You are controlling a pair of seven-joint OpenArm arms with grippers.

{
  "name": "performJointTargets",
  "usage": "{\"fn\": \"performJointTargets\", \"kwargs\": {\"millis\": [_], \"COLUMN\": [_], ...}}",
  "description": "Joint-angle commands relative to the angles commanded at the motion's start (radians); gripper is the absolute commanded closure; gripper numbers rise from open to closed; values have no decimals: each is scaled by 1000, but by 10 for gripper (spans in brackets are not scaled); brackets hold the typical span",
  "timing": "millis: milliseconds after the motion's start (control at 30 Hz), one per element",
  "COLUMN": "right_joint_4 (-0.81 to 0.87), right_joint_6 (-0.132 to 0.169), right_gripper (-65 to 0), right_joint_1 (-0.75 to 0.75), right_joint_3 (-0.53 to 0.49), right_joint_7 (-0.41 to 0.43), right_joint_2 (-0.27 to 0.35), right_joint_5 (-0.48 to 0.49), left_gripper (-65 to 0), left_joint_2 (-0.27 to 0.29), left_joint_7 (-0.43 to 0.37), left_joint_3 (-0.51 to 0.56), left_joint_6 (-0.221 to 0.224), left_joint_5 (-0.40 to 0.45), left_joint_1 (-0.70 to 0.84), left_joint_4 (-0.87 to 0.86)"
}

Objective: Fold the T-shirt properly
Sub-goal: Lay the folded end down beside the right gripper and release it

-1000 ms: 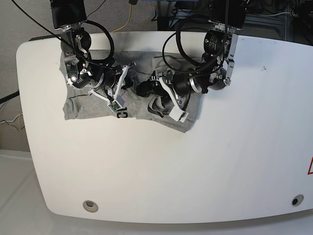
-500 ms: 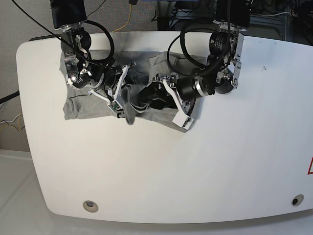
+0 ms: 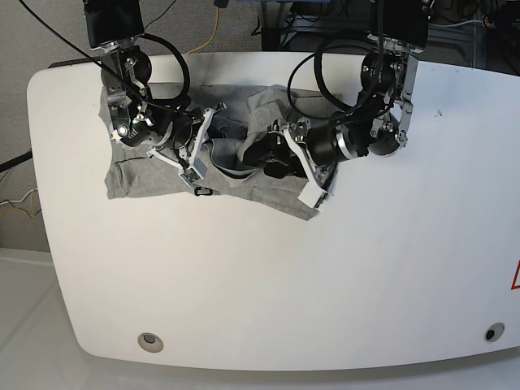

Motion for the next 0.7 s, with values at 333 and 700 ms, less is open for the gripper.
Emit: {"fn": "performJointTargets", "kwargs": {"millis": [333,700], "right_joint_4": [0,0], "right_joint_6": [0,0], "right_gripper": [-25,-25], "right_joint_1": [0,2], "right_joint_3": [2,5], "right_joint_7": [0,0], "right_joint_2": [2,8], "right_joint_5": [0,-2], "left_gripper": [-315,-314], "left_joint_2": [-83,-123], "left_joint_7": [-3,-6], "left_joint_3": [0,0], "left_joint_6": [2,2], "left_joint_5": [-17,-15], "left_joint_1": [6,57], "left_joint_4": [0,0]}}
